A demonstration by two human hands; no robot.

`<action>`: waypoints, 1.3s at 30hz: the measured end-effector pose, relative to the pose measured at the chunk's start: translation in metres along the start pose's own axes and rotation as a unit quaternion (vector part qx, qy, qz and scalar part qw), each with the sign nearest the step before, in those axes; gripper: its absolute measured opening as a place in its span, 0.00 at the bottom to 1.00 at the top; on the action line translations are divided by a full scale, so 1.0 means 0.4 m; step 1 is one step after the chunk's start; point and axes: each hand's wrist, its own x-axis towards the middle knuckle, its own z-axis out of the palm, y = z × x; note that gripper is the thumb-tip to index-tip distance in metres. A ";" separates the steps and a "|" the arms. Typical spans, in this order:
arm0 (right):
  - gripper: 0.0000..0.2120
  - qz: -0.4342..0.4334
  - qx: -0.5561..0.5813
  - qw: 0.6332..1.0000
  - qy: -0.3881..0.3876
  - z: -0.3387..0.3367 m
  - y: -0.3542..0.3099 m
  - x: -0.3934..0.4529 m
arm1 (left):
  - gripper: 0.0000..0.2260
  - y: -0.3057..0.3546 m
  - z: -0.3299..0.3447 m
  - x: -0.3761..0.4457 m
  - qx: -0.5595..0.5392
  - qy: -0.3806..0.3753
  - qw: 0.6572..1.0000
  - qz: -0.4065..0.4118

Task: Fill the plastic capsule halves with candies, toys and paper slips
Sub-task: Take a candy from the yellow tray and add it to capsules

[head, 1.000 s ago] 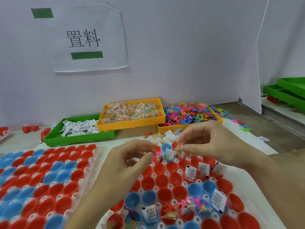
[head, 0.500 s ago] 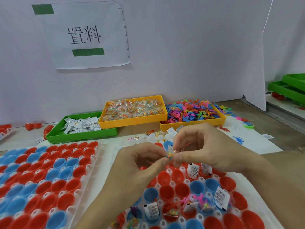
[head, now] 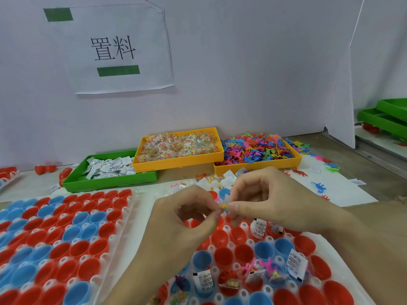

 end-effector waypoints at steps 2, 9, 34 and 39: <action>0.03 0.005 0.011 1.000 -0.010 0.002 -0.004 0.000 | 0.06 -0.004 0.000 0.000 0.018 0.007 1.000 0.019; 0.09 0.014 -0.001 1.000 -0.028 0.006 -0.018 0.000 | 0.03 -0.019 0.001 -0.001 0.119 0.022 0.988 0.096; 0.02 -0.026 0.019 0.999 -0.005 0.004 0.000 0.001 | 0.10 -0.005 -0.004 0.005 -0.021 -0.008 1.000 -0.013; 0.06 -0.029 0.014 0.999 0.003 0.006 0.000 0.000 | 0.09 -0.007 -0.004 0.004 -0.013 -0.008 1.000 -0.003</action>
